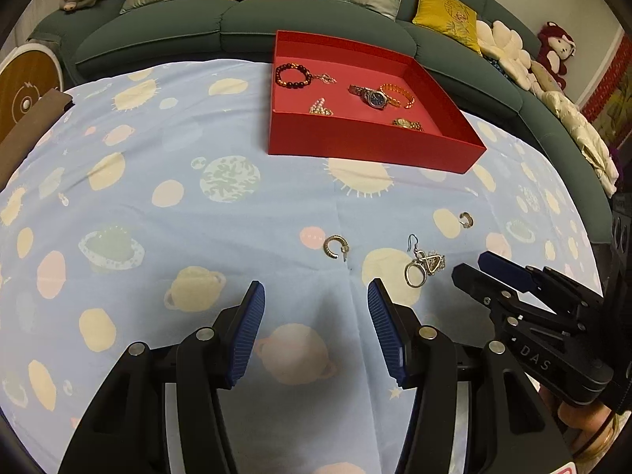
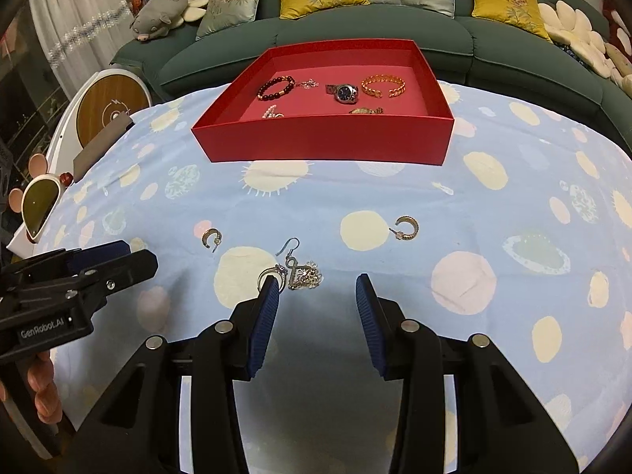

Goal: Organize jewelry
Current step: 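Withdraw both tools from the tray back over the remaining jewelry, then grasp the gold dangle earring with the right tool while the left tool grasps the silver ring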

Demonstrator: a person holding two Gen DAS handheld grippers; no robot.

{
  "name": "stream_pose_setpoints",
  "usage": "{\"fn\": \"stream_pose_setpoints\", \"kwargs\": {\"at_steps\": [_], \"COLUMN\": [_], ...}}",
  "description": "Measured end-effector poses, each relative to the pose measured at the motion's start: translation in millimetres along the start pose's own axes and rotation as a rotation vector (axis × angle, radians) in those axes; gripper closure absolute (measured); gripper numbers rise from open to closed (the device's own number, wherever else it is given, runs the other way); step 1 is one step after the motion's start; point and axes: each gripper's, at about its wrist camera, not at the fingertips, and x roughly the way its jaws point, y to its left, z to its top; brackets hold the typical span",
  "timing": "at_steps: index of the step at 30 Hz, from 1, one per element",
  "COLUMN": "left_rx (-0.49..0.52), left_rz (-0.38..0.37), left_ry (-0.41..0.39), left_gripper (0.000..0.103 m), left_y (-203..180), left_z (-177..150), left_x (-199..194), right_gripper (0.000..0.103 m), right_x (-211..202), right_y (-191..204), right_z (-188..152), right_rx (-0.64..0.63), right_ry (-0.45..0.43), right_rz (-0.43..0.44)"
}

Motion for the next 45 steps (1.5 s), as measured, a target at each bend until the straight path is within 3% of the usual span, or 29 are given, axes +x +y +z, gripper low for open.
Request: {"fn": "stream_pose_setpoints", "kwargs": {"at_steps": [13,23,36,45], "left_rx": [-0.008,-0.001,0.068,0.159], "left_rz": [-0.014,-0.016,-0.043,0.031], "left_ry": [0.020,0.029,0.036,-0.008], "left_gripper": [0.051,0.051,0.051,0.050], "left_y": [4.5,3.6,-34.8,-76.1], "left_z": [0.8,-1.5,-0.7,4.0], "left_x": [6.2,9.1,28.6,57.7], "right_gripper": [0.070,0.091,0.093,0.093], "right_x": [27.7,23.3,8.5,-2.8], "right_y": [16.8,12.6,-21.0,-37.4], "right_z": [2.1,0.6,-15.0,-13.5], "right_rx": [-0.061,-0.061,0.023,0.073], "right_ry": [0.021,0.032,0.079,0.065], "right_rz": [-0.027,-0.037,-0.046,-0.025]}}
